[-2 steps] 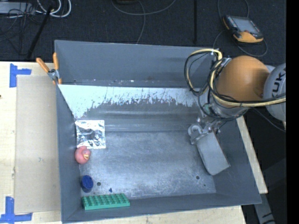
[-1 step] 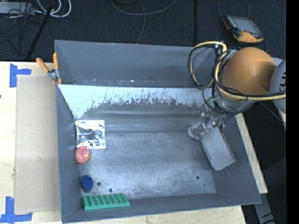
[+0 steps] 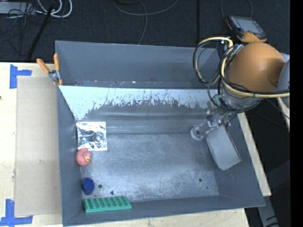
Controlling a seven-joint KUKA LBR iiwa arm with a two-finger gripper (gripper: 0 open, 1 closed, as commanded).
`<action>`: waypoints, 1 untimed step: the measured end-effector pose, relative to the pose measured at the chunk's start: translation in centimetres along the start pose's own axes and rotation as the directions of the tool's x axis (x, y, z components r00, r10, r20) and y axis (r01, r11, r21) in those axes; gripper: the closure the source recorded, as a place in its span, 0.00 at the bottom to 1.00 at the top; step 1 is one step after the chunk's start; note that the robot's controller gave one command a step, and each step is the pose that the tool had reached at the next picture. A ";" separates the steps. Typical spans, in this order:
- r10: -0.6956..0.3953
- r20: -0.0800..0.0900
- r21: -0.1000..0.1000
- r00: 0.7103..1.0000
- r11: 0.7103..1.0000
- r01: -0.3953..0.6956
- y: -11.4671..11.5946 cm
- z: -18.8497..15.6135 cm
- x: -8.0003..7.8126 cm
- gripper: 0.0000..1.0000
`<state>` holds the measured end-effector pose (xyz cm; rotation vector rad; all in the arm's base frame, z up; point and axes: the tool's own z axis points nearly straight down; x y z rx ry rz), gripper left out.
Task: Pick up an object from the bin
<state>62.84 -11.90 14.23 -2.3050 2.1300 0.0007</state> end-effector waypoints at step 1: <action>0.006 -0.001 0.001 1.000 1.000 -0.006 -0.1 -3.4 -0.1 1.00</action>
Offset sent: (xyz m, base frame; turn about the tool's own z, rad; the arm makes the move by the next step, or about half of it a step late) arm -0.0002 -0.0001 0.0331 0.0000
